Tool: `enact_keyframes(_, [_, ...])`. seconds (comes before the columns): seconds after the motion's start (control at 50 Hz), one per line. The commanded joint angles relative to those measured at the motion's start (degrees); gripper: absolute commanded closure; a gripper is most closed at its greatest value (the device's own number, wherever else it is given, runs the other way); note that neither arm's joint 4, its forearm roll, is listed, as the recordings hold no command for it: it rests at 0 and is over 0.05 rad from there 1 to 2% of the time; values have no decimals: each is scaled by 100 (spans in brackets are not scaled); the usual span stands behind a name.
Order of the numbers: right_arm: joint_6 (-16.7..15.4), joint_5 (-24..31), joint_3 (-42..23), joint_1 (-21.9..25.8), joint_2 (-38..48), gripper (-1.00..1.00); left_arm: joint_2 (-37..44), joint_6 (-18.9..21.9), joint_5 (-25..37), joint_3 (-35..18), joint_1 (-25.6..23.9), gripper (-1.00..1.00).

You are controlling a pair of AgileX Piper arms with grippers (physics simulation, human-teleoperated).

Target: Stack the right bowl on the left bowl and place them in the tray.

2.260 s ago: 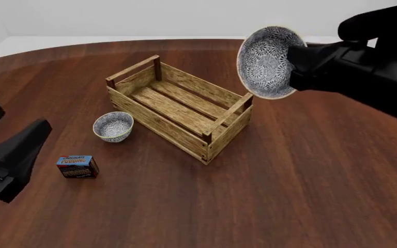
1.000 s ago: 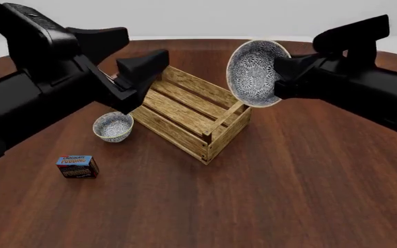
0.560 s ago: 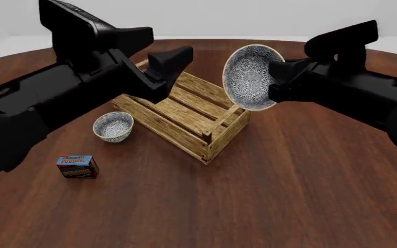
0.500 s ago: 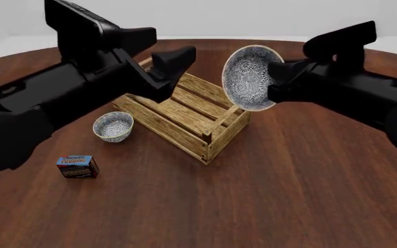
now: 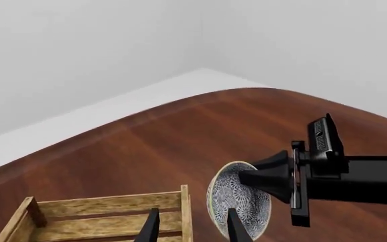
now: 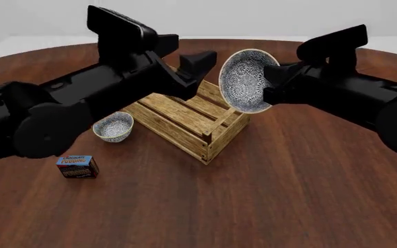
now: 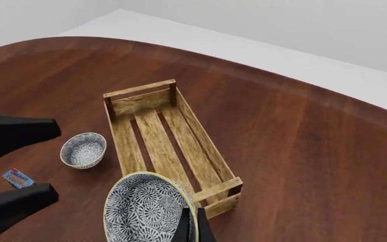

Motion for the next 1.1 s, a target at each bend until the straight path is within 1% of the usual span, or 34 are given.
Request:
enact_keyframes(0.02, [26, -15, -31, 18, 4, 100, 406, -39, -120, -171, 18, -100])
enact_keyframes(0.3, [41, -47, -35, 38, 53, 100, 1103, -221, -251, -473, 53, -100])
enact_keyframes(0.82, [32, -54, -20, 94, 78, 100, 1683, -355, -310, -714, -41, -100])
enact_keyframes(1.1, [29, -54, -9, 96, 61, 100, 1950, -435, -351, -811, 1, -100])
